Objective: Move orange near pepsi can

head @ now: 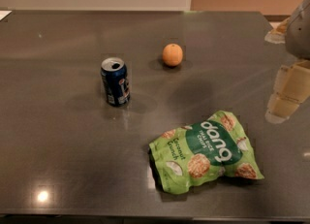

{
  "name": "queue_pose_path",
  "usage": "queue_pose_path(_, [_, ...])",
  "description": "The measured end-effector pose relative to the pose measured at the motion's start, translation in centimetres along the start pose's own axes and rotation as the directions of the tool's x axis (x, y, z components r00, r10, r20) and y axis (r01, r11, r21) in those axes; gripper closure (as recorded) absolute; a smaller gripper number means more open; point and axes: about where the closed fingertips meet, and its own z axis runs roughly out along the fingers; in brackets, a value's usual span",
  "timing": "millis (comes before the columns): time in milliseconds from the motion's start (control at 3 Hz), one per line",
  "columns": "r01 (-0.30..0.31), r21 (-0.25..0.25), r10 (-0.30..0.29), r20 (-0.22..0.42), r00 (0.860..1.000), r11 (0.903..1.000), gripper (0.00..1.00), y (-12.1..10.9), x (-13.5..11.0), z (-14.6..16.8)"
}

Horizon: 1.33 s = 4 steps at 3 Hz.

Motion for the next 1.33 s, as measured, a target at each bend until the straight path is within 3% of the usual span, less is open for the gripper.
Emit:
queue_pose_path(667, [-0.029,0.020,0.028,0.029,0.999,0.9994,0.00,-3.6,-2.2,1.2])
queue_pose_path(1333, [-0.095,0.033,0.091,0.117,0.989,0.9949,0.00,-10.1,-6.1,5.3])
